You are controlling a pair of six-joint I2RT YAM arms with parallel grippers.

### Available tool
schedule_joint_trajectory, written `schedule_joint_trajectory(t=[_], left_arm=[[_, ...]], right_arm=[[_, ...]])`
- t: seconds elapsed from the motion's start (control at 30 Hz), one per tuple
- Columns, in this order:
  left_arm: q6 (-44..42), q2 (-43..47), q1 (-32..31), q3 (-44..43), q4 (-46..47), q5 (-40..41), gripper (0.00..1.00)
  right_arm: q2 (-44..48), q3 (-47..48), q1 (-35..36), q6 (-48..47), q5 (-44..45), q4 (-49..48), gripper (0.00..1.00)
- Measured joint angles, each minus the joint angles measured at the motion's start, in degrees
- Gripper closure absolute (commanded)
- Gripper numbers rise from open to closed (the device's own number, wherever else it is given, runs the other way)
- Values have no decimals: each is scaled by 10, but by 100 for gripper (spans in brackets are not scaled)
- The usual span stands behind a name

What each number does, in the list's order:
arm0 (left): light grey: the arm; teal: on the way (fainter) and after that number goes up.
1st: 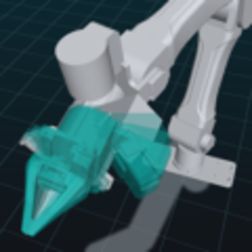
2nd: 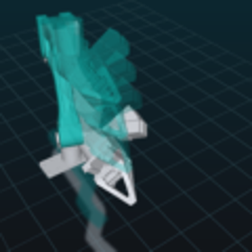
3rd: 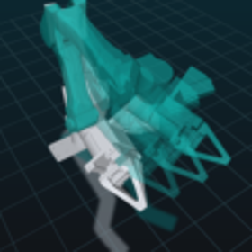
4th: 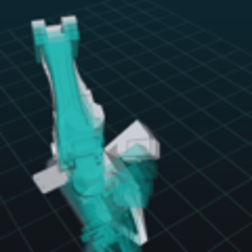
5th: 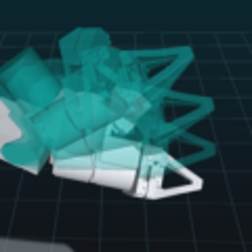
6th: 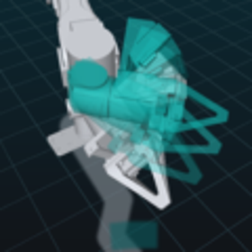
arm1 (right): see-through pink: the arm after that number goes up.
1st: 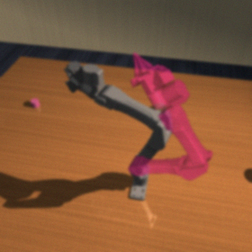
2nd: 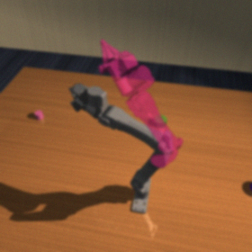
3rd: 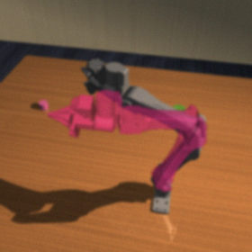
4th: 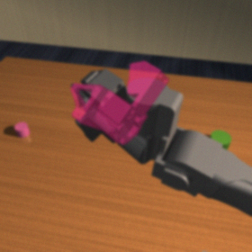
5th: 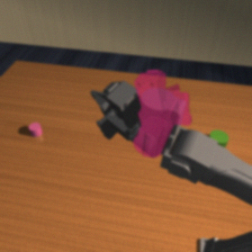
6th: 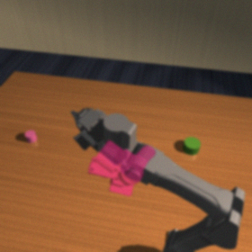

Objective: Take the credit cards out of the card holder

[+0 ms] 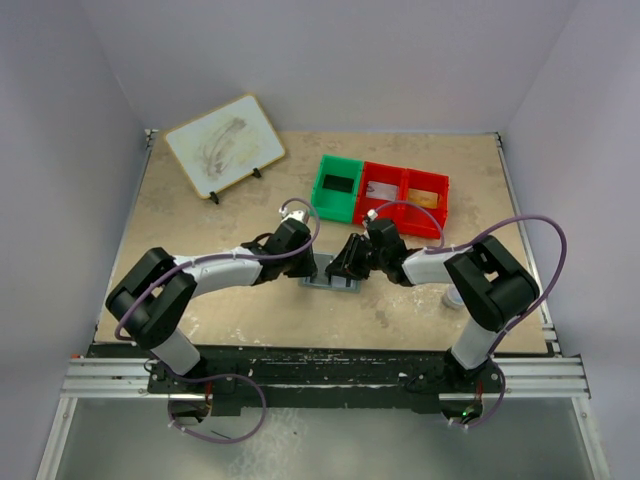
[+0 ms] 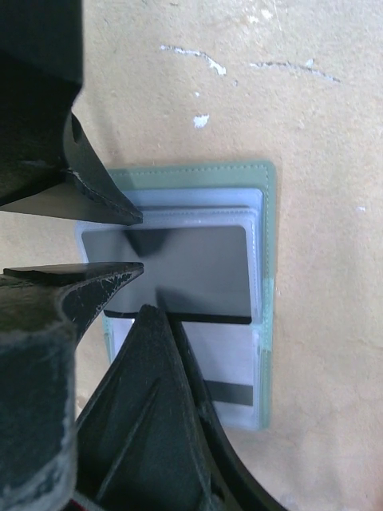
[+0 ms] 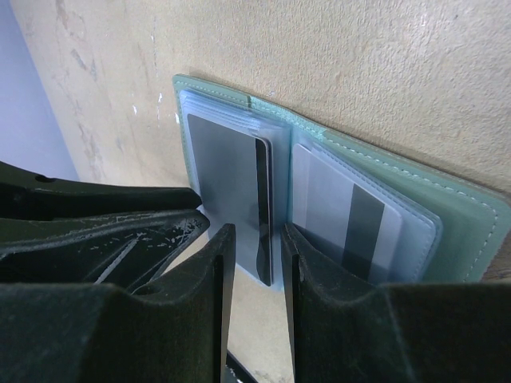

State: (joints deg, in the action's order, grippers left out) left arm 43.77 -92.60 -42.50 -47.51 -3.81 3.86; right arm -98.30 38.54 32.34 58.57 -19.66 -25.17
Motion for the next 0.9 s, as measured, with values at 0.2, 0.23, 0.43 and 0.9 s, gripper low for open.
schedule_joint_trajectory(t=[0.2, 0.23, 0.43, 0.9], left_arm=[[-1, -2, 0, -1, -6, 4, 76], [-1, -2, 0, -2, -6, 4, 76], [-1, -3, 0, -2, -6, 4, 85], [-15, -4, -2, -2, -14, 5, 100]], right_arm=[[0, 0, 0, 0, 0, 0, 67], [0, 0, 0, 0, 0, 0, 67], [0, 0, -1, 0, 0, 0, 70], [-8, -2, -5, 3, -8, -9, 83]])
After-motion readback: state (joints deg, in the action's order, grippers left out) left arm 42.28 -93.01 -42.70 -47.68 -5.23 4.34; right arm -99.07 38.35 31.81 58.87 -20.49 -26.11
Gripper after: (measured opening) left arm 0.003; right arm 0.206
